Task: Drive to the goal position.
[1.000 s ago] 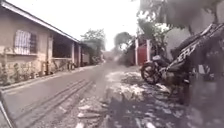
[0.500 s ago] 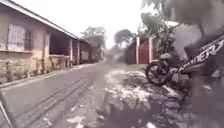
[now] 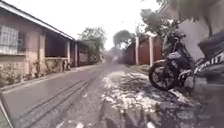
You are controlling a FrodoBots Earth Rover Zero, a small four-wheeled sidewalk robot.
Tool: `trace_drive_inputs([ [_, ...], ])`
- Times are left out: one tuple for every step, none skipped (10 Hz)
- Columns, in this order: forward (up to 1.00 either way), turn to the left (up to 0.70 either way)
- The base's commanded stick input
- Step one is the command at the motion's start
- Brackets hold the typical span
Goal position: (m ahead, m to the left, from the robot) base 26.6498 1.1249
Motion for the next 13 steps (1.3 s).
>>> trace_drive_inputs([
  [0.7, 0.01],
  [0.7, 0.01],
  [0.7, 0.01],
  [0.7, 0.01],
  [0.7, 0.01],
  [0.7, 0.01],
  [0.7, 0.01],
  [0.7, 0.01],
  [0.7, 0.01],
  [0.7, 0.01],
  [0.7, 0.01],
  [0.7, 0.01],
  [0.7, 0.01],
])
